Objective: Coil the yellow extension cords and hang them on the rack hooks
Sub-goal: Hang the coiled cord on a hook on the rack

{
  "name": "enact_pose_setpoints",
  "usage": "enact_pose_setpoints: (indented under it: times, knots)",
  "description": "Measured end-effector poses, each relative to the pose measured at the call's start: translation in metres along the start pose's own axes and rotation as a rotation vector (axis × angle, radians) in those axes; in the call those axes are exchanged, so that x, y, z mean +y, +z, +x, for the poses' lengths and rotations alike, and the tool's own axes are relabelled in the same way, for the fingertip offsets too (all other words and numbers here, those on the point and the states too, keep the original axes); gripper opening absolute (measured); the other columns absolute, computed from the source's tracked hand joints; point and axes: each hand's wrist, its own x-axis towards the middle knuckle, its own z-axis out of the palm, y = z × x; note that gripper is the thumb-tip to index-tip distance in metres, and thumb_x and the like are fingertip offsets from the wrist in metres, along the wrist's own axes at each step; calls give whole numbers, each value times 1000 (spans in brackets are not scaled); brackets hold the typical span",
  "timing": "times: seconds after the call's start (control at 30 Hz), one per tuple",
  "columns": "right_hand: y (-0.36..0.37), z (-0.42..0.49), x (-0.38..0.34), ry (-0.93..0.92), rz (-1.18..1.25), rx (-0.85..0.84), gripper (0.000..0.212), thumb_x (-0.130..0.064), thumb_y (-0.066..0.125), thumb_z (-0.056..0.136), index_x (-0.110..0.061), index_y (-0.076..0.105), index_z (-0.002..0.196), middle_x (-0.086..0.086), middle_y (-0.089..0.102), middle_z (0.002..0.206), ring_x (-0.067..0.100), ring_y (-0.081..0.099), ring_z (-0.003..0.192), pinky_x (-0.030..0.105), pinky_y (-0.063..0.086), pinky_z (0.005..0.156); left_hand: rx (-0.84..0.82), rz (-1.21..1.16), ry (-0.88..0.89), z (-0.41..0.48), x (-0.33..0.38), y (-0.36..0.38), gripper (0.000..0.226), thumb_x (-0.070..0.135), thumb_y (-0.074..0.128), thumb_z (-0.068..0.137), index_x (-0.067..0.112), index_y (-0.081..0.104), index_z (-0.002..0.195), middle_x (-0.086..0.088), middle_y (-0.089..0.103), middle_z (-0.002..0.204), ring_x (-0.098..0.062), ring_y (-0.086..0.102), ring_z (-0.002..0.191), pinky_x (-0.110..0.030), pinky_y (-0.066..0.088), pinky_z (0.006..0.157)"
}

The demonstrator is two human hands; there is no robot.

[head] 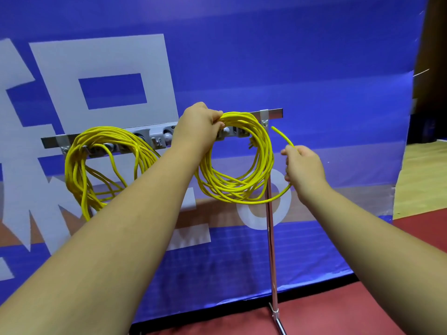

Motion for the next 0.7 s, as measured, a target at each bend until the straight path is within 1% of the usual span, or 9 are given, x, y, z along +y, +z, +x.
enact_pose_setpoints:
  times: [0.07,0.13,0.17,0.23,0.3,0.37,0.43,0.53,0.7]
  knots:
    - [2,-3,-17,-153,-92,-31,35,-47,52,103,-19,70,94,-3,59,72,19,55,71,33,45,64,-11,13,-5,-1,2,0,36,41,59,103,26,70,135,-9,58,106,-31,60,101,-38,50,83]
    - [6,-7,-31,-298,-195,-60,37,-45,49,108,-17,69,93,-3,60,72,16,55,72,27,41,62,-20,-7,-35,0,4,-1,35,41,60,103,28,71,133,-5,57,102,-30,61,99,-37,49,81]
    - [10,-8,-36,-355,-244,-70,37,-43,50,108,-17,69,92,-1,62,73,18,57,75,28,42,63,-22,-35,-56,0,5,-2,33,40,61,102,28,72,131,-4,58,99,-28,62,97,-36,49,79]
    - [18,-9,-42,-430,-293,-88,35,-42,51,108,-17,70,93,2,65,77,23,61,80,35,46,67,-26,-100,-89,1,7,-4,30,38,65,100,27,75,126,-5,69,99,-26,66,94,-34,51,79]
    - [25,-7,-45,-458,-310,-95,32,-42,52,107,-19,72,96,1,69,80,23,63,82,38,49,70,-39,-142,-115,3,9,-7,28,37,67,100,24,77,123,-5,77,101,-22,67,91,-32,53,80]
    - [31,-4,-49,-470,-325,-77,29,-41,52,107,-22,73,98,-3,72,79,20,66,83,38,51,72,-43,-164,-140,4,10,-8,27,38,67,99,25,79,118,-3,78,99,-20,67,88,-32,55,80]
    - [35,0,-53,-459,-305,-54,28,-41,52,106,-24,72,94,-8,73,75,14,66,81,37,53,73,-37,-165,-155,7,10,-9,26,42,68,97,25,81,112,-2,77,96,-21,69,89,-34,58,81]
    - [37,8,-57,-461,-295,-32,29,-40,53,105,-24,72,91,-10,74,73,9,67,80,37,54,74,-35,-124,-157,11,12,-9,25,44,69,95,27,79,110,-1,74,100,-23,67,93,-39,60,82]
    - [38,20,-58,-475,-380,-60,30,-45,53,104,-26,74,93,-8,75,75,15,68,83,40,57,76,-35,-38,-99,14,15,-9,23,40,62,93,29,77,107,2,61,100,-23,63,92,-39,57,75]
